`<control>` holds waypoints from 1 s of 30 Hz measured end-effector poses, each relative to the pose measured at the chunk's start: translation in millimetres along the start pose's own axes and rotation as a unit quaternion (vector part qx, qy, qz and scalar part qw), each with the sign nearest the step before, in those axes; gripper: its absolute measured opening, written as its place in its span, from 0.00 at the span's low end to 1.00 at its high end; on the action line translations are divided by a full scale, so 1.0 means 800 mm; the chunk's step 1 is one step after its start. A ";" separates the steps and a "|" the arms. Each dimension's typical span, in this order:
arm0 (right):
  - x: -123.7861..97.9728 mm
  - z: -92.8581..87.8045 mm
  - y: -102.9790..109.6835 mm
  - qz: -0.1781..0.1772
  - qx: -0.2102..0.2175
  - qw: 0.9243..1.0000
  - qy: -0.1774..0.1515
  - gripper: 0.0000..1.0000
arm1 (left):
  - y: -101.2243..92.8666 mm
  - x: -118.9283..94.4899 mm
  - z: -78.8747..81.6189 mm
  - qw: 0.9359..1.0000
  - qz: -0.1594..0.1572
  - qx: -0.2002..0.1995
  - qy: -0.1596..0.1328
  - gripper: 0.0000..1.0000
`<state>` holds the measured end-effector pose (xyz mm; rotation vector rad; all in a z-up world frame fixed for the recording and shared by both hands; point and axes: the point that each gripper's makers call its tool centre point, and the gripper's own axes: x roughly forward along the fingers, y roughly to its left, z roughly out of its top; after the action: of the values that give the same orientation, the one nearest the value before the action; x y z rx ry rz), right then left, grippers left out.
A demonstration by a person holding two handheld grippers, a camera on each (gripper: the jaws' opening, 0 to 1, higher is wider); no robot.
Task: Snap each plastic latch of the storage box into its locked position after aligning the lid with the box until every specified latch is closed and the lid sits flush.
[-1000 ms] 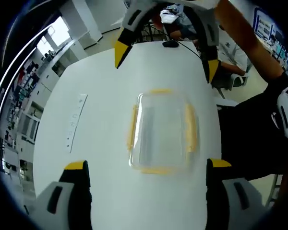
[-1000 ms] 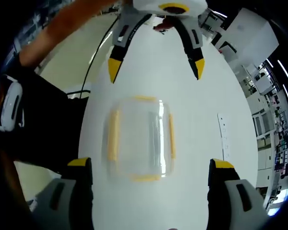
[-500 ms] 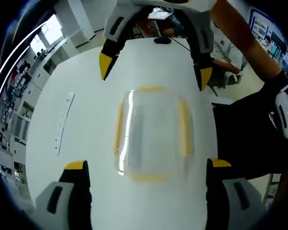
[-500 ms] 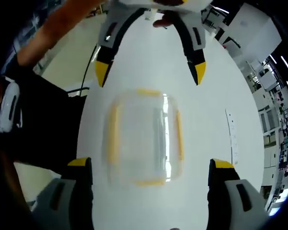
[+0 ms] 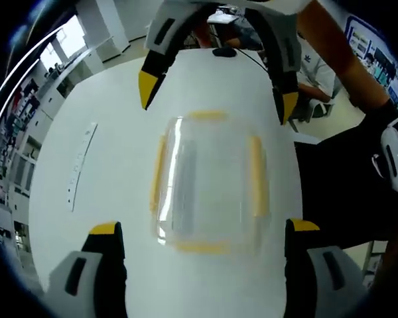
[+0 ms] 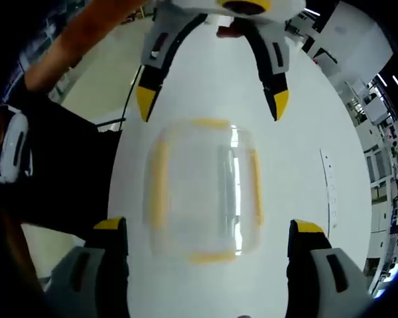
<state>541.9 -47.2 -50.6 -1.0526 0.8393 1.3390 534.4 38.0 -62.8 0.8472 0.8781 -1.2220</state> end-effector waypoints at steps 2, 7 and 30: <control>0.003 -0.001 0.001 0.002 0.001 1.000 0.001 1.00 | 0.000 0.004 0.000 1.000 -0.003 0.001 0.000 1.00; 0.011 -0.002 0.005 0.013 0.009 1.000 0.003 1.00 | 0.004 0.008 0.000 1.000 -0.008 0.002 0.003 1.00; 0.043 0.009 -0.005 0.031 0.011 0.999 -0.027 1.00 | 0.005 0.051 0.015 1.000 -0.025 0.014 -0.007 1.00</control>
<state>548.5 -28.7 -79.6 -0.9758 0.8498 1.4020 544.4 11.1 -94.1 0.8425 0.8763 -1.2857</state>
